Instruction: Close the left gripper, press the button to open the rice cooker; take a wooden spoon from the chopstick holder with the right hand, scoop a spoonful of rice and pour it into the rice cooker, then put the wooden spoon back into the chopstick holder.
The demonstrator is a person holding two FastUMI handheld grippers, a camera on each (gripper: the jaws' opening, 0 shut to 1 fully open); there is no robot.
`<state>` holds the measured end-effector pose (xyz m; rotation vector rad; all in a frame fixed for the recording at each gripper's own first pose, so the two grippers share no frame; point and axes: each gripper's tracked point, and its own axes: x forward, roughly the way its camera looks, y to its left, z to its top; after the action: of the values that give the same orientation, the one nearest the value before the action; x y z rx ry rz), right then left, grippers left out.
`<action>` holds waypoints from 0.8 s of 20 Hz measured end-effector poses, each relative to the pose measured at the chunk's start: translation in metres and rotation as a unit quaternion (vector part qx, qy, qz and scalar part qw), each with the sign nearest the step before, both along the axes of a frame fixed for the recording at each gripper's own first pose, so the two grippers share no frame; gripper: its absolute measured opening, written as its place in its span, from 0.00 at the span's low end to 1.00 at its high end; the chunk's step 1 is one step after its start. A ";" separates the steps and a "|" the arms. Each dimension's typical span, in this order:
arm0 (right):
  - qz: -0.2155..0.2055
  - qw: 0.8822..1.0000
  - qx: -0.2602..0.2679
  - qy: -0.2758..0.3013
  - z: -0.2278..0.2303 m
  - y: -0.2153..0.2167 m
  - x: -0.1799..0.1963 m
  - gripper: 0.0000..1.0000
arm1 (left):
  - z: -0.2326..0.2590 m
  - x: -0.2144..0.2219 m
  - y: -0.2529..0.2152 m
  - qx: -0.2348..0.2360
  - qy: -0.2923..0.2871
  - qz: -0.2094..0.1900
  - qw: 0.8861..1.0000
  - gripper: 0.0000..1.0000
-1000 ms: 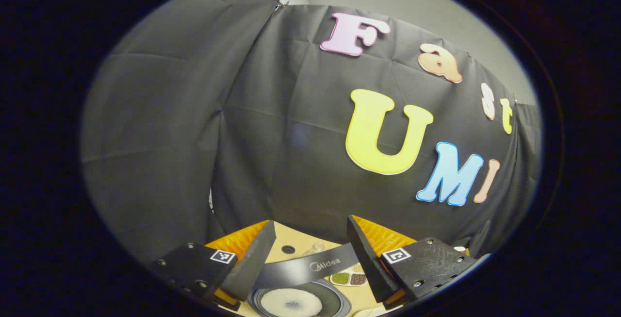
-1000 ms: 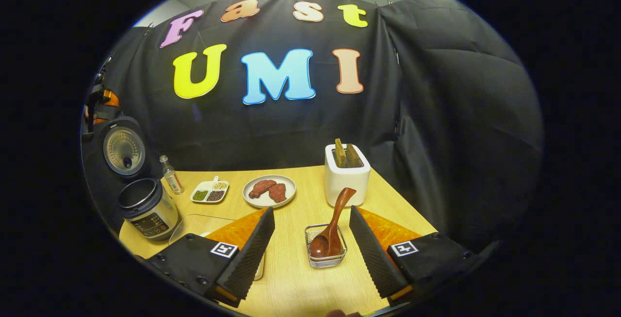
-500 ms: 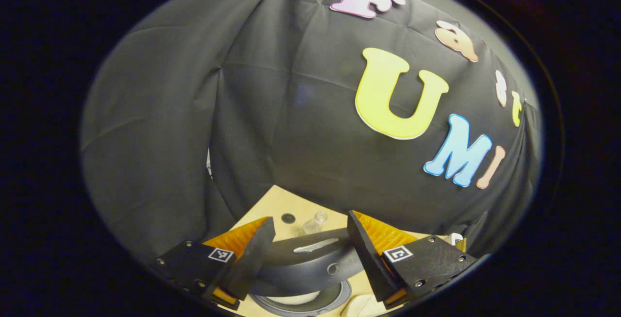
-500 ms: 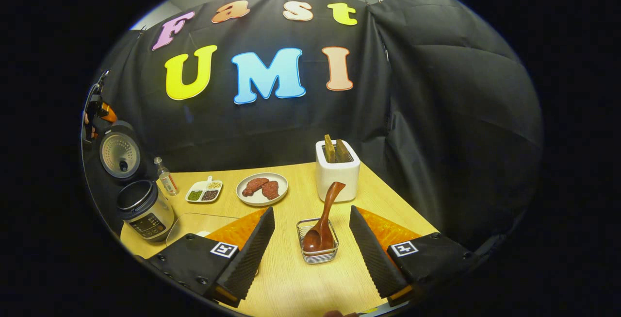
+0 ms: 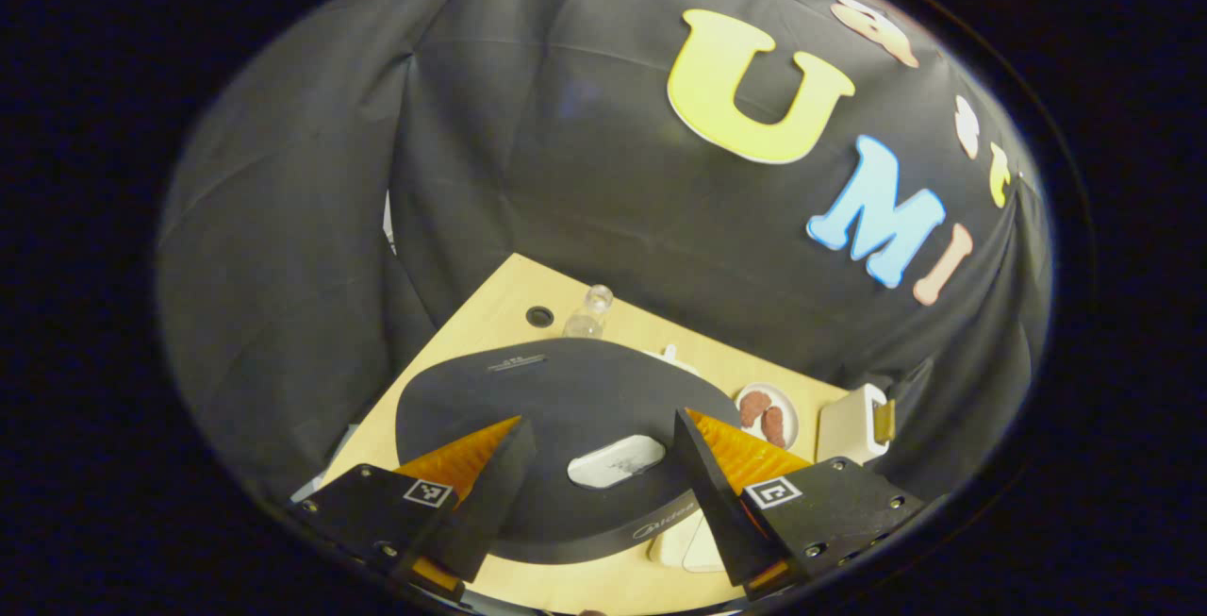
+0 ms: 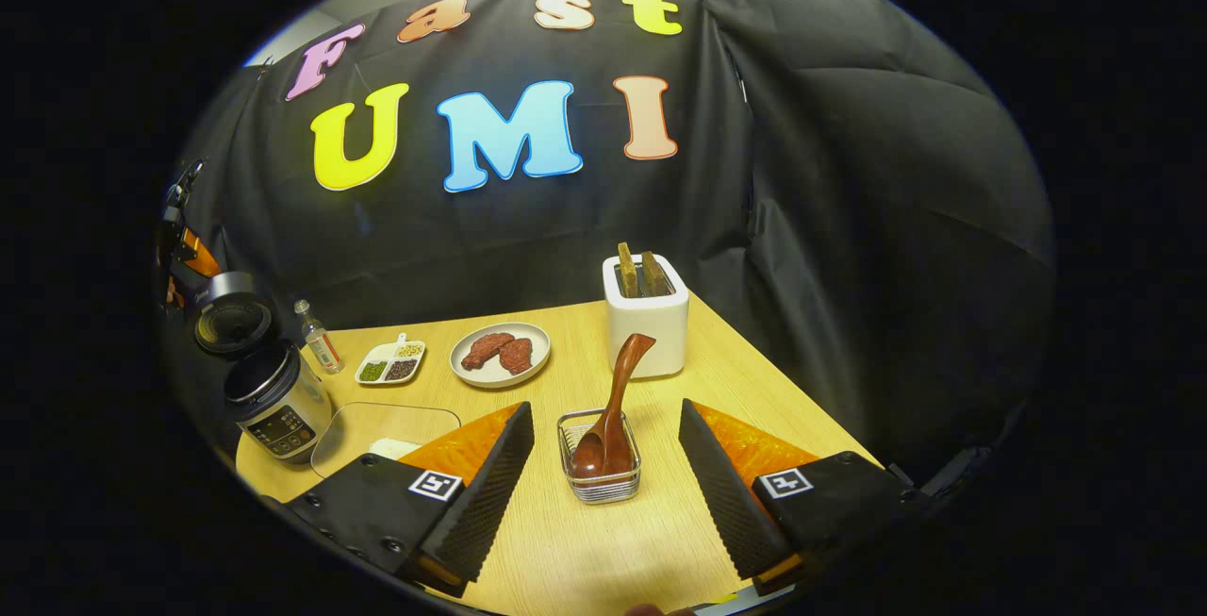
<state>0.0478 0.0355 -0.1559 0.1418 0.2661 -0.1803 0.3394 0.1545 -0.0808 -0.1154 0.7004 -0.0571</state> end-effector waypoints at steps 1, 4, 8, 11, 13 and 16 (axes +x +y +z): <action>0.001 1.000 0.002 0.000 -0.001 -0.001 0.000 0.99 | -0.007 -0.007 -0.003 0.011 0.007 -0.003 1.000 0.96; 0.003 1.000 0.013 0.007 -0.007 -0.005 0.002 0.98 | -0.039 -0.021 -0.012 0.041 0.040 -0.018 0.998 0.96; 0.005 1.000 0.020 0.014 -0.015 -0.010 0.001 0.98 | -0.095 -0.043 -0.020 0.081 0.094 -0.044 0.991 0.94; 0.010 1.000 0.013 0.022 -0.021 -0.013 -0.001 0.98 | -0.120 -0.044 -0.019 0.137 0.103 -0.054 0.984 1.00; 0.011 0.999 0.014 0.026 -0.024 -0.015 -0.002 0.99 | -0.119 -0.041 -0.018 0.163 0.097 -0.064 0.980 0.96; 0.017 0.999 0.010 0.031 -0.029 -0.018 -0.001 0.98 | -0.121 -0.041 -0.018 0.147 0.095 -0.049 0.983 0.97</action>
<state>0.0471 0.0175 -0.1850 0.1517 0.3316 -0.1475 0.2986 0.1365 -0.2019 0.1998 0.8976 -0.0360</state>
